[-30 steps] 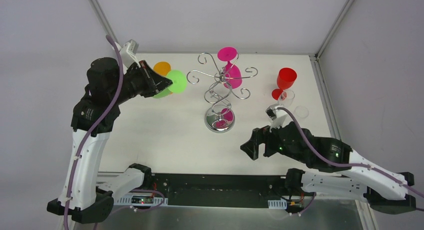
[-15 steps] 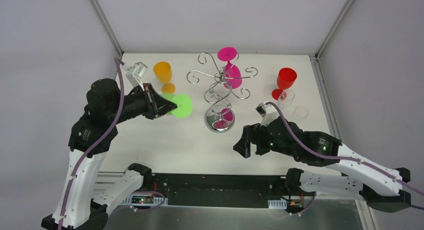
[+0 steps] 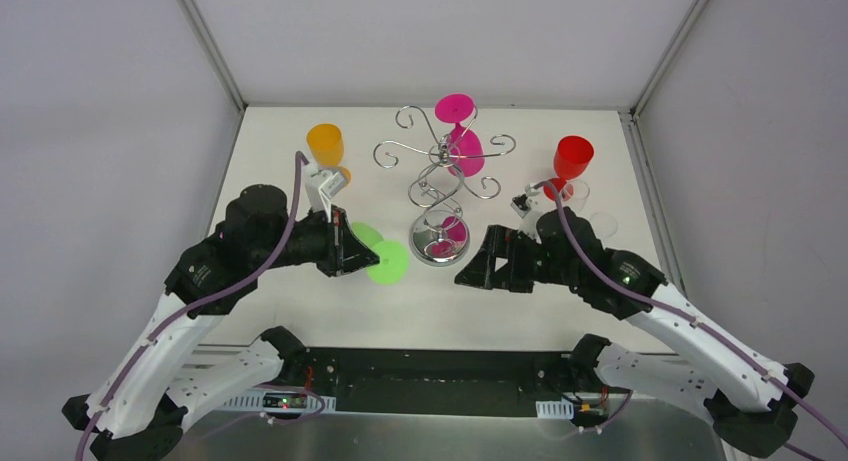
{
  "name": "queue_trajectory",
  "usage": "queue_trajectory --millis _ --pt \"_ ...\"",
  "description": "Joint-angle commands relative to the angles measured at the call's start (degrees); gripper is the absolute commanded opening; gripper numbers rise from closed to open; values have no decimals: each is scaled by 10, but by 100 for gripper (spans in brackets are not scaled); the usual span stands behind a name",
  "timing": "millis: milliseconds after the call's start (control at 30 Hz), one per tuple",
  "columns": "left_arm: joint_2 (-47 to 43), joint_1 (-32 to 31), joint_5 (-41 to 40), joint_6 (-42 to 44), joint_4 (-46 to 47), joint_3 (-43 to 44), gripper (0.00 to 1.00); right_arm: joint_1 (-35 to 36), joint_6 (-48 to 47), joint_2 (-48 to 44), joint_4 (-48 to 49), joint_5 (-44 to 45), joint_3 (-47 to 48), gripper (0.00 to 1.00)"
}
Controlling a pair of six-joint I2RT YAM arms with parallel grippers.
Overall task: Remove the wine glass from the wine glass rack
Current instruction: Place the wine glass at the center of the board.
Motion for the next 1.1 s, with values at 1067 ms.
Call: queue_trajectory --millis 1067 --pt "169 -499 -369 172 157 -1 0 -29 239 -72 272 -104 -188 85"
